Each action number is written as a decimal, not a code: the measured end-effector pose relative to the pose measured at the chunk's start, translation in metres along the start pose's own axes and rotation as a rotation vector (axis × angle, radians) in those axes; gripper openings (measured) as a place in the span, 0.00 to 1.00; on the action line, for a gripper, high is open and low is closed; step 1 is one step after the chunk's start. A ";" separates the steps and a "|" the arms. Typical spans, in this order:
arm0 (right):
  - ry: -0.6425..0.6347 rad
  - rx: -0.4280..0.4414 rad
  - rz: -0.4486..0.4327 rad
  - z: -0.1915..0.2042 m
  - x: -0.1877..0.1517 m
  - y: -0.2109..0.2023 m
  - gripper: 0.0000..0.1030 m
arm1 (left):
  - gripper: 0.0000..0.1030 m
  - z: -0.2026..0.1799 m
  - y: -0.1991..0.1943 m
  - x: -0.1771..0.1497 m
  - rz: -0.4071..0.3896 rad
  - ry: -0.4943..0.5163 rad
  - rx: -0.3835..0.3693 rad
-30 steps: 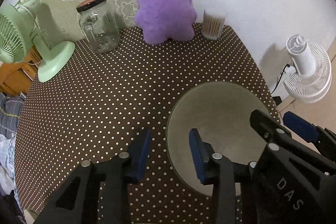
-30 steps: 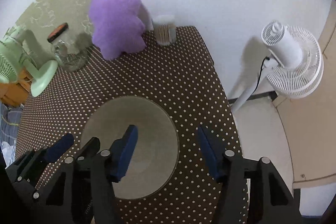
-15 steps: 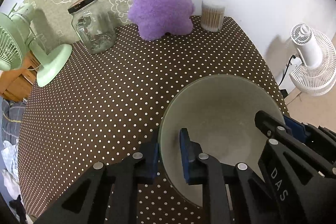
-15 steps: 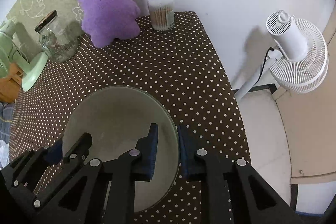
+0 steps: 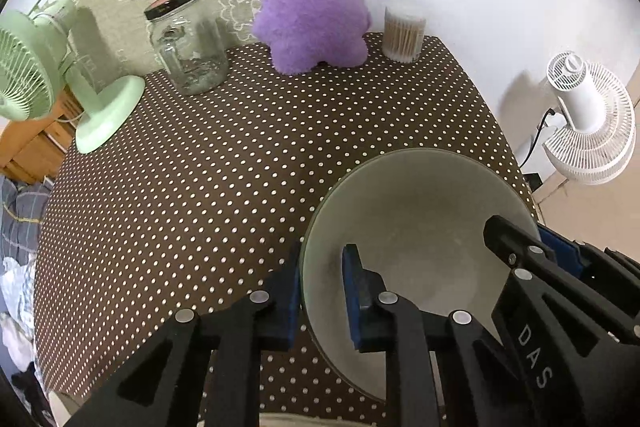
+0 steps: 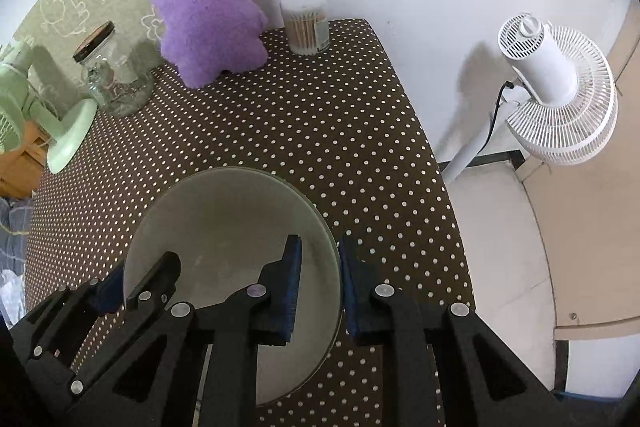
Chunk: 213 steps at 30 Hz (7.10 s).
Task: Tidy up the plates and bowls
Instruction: 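Lift the grey bowl with both tools and carry it toward the bowl stack, then lower the grey bowl onto the bowl stack and open both tools, then grasp the rim of the stacked grey bowls with both tools, then lift the bowl stack with both tools and carry it over the plates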
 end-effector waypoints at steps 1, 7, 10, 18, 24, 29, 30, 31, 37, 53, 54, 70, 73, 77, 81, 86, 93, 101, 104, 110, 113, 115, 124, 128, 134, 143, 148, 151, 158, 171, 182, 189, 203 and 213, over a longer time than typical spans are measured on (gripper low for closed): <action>-0.002 0.002 -0.002 0.001 -0.001 -0.003 0.22 | 0.15 0.001 -0.003 -0.001 -0.002 0.000 0.001; -0.003 0.007 -0.011 0.005 -0.003 -0.025 0.22 | 0.15 0.005 -0.025 -0.004 -0.012 -0.004 0.001; -0.007 0.006 -0.021 0.007 -0.004 -0.039 0.22 | 0.15 0.006 -0.037 -0.005 -0.024 -0.013 -0.005; -0.023 -0.001 -0.065 0.015 -0.005 -0.077 0.22 | 0.15 0.015 -0.070 -0.004 -0.068 -0.029 -0.015; -0.026 -0.004 -0.098 0.024 -0.006 -0.102 0.22 | 0.15 0.027 -0.094 -0.006 -0.099 -0.028 -0.019; -0.028 0.007 -0.117 0.039 -0.012 -0.120 0.22 | 0.15 0.045 -0.113 -0.009 -0.117 -0.022 -0.010; -0.029 0.009 -0.120 0.042 -0.013 -0.124 0.22 | 0.15 0.049 -0.116 -0.010 -0.119 -0.023 -0.009; -0.030 0.012 -0.122 0.046 -0.015 -0.127 0.22 | 0.15 0.053 -0.119 -0.011 -0.121 -0.026 -0.007; -0.035 0.016 -0.127 0.072 -0.028 -0.142 0.22 | 0.15 0.079 -0.137 -0.025 -0.127 -0.039 -0.006; -0.034 0.010 -0.134 0.143 -0.073 -0.180 0.22 | 0.16 0.152 -0.172 -0.059 -0.136 -0.045 -0.023; -0.035 0.011 -0.133 0.148 -0.076 -0.181 0.22 | 0.15 0.157 -0.173 -0.061 -0.134 -0.045 -0.023; -0.050 0.017 -0.093 0.216 -0.125 -0.178 0.22 | 0.16 0.224 -0.169 -0.102 -0.092 -0.051 -0.025; -0.056 0.013 -0.078 0.224 -0.133 -0.173 0.22 | 0.16 0.230 -0.164 -0.107 -0.079 -0.054 -0.027; -0.070 0.012 -0.052 0.233 -0.143 -0.165 0.22 | 0.16 0.242 -0.157 -0.118 -0.057 -0.061 -0.024; -0.078 0.013 -0.026 0.242 -0.153 -0.158 0.22 | 0.16 0.249 -0.150 -0.127 -0.034 -0.068 -0.022; -0.083 0.006 0.001 0.245 -0.160 -0.148 0.22 | 0.16 0.254 -0.142 -0.136 -0.010 -0.077 -0.029; -0.103 -0.011 0.029 0.249 -0.167 -0.136 0.22 | 0.16 0.258 -0.131 -0.143 0.015 -0.085 -0.034; -0.145 -0.042 0.030 0.255 -0.166 -0.128 0.22 | 0.16 0.260 -0.120 -0.148 0.042 -0.126 -0.068; -0.154 -0.058 0.035 0.253 -0.166 -0.126 0.22 | 0.16 0.258 -0.116 -0.150 0.055 -0.136 -0.083; -0.155 -0.058 0.026 0.253 -0.166 -0.123 0.22 | 0.16 0.257 -0.115 -0.149 0.043 -0.134 -0.075; -0.159 -0.052 0.008 0.251 -0.167 -0.122 0.22 | 0.16 0.253 -0.115 -0.150 0.031 -0.109 -0.063; -0.154 -0.047 0.009 0.250 -0.170 -0.120 0.22 | 0.16 0.252 -0.114 -0.152 0.024 -0.093 -0.048; -0.106 -0.024 0.012 0.247 -0.174 -0.120 0.22 | 0.32 0.250 -0.117 -0.152 0.037 -0.079 -0.095; -0.072 0.014 0.016 0.243 -0.172 -0.130 0.22 | 0.37 0.249 -0.127 -0.148 0.034 -0.051 -0.123; -0.062 0.021 -0.014 0.243 -0.170 -0.152 0.29 | 0.50 0.253 -0.141 -0.144 0.017 -0.038 -0.164; -0.017 0.034 -0.068 0.229 -0.169 -0.174 0.71 | 0.74 0.262 -0.148 -0.143 0.022 -0.079 -0.230; 0.003 0.073 -0.052 0.225 -0.172 -0.169 0.71 | 0.77 0.259 -0.144 -0.145 0.013 -0.085 -0.241; 0.015 0.095 -0.025 0.224 -0.172 -0.159 0.71 | 0.77 0.258 -0.139 -0.145 0.014 -0.087 -0.235; 0.034 0.126 0.020 0.224 -0.171 -0.135 0.71 | 0.77 0.258 -0.124 -0.145 0.030 -0.105 -0.210; 0.052 0.156 0.085 0.226 -0.176 -0.109 0.63 | 0.73 0.245 -0.105 -0.145 0.061 -0.079 -0.219; 0.046 0.202 0.152 0.236 -0.184 -0.088 0.46 | 0.64 0.240 -0.091 -0.153 0.107 -0.074 -0.224; 0.026 0.227 0.189 0.244 -0.188 -0.078 0.34 | 0.54 0.233 -0.084 -0.160 0.129 -0.079 -0.235; -0.015 0.223 0.188 0.251 -0.189 -0.080 0.33 | 0.47 0.233 -0.086 -0.164 0.123 -0.076 -0.210; 0.011 0.196 0.191 0.244 -0.192 -0.097 0.33 | 0.47 0.233 -0.113 -0.172 0.121 -0.069 -0.238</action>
Point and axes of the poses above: each gripper's, at about its wrist camera, not at the fingertips, and y roughly the way its jaws point, z to its left, x to its top, the point moved 8 cm from there along y, roughly the way its jaws point, and after that the axes turned 8 degrees about -z, right-handed, at the moved point
